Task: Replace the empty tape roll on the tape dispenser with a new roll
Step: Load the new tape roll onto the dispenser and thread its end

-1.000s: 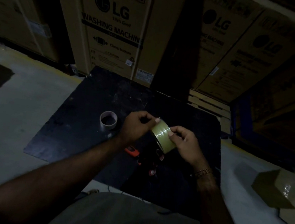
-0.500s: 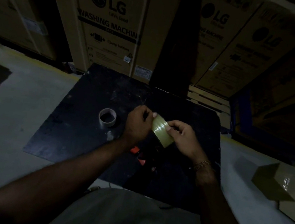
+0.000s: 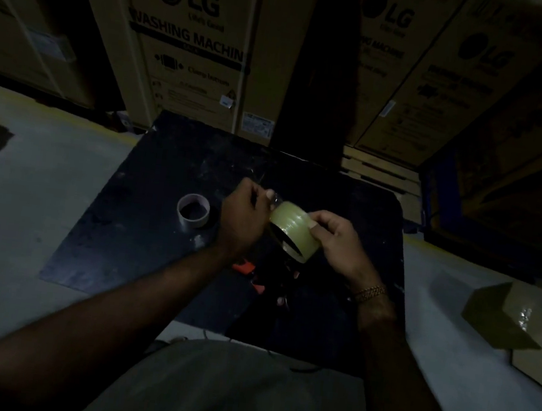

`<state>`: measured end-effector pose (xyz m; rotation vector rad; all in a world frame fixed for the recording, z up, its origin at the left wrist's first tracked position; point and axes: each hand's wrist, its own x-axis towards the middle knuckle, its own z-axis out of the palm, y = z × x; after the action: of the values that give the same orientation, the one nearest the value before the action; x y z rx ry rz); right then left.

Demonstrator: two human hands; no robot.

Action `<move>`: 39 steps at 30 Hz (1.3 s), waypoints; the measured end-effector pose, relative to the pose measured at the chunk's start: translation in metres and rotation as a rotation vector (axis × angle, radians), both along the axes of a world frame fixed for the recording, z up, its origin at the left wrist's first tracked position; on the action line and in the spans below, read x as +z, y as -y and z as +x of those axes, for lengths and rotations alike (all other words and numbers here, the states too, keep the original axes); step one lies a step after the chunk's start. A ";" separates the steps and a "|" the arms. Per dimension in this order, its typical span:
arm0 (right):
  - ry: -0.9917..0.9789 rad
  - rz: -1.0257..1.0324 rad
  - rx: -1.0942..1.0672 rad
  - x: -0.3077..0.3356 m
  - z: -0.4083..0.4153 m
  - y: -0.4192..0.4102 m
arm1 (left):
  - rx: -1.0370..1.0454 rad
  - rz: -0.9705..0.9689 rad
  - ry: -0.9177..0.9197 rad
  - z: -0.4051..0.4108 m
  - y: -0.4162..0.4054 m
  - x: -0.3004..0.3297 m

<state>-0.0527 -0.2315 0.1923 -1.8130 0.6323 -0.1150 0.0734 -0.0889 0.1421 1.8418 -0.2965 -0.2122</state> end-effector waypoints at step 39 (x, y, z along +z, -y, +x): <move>0.072 -0.073 -0.083 -0.018 -0.001 -0.020 | -0.202 -0.140 -0.404 0.007 -0.030 0.007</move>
<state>-0.0534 -0.2119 0.1742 -1.8441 0.6595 -0.2606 0.0805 -0.0594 0.1492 1.5877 -0.2082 -0.6767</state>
